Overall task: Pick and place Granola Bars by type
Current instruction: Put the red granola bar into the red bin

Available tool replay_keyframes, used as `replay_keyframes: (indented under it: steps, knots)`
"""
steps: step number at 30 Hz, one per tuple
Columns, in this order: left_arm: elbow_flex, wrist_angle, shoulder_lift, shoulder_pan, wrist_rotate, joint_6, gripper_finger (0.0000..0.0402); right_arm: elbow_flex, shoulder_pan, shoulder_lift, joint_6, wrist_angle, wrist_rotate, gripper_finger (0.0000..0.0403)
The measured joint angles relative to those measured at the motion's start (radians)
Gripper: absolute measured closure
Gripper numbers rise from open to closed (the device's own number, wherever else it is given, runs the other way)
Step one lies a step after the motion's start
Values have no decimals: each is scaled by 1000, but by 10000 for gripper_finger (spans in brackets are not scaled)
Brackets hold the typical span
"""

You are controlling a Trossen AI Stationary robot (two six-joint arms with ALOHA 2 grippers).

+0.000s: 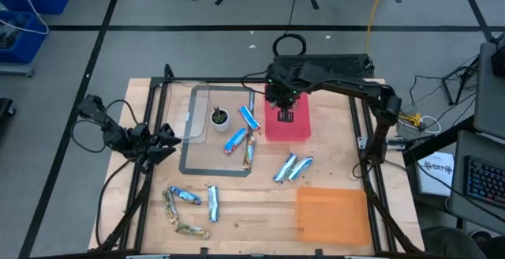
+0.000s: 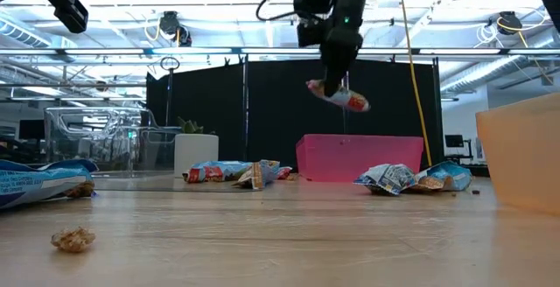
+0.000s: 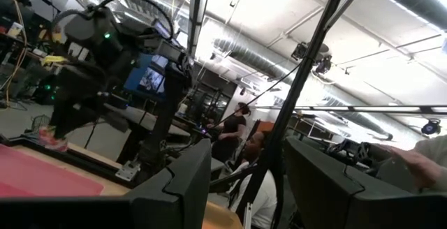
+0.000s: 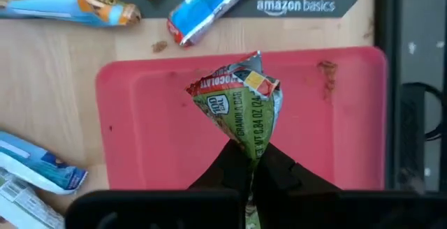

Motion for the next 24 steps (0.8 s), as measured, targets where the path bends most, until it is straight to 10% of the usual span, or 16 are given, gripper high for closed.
replay_keyframes:
  steps: [24]
  knots:
    - [0, 0, 0, 0, 0, 0, 217, -346, 29, 32, 34, 273, -56, 403]
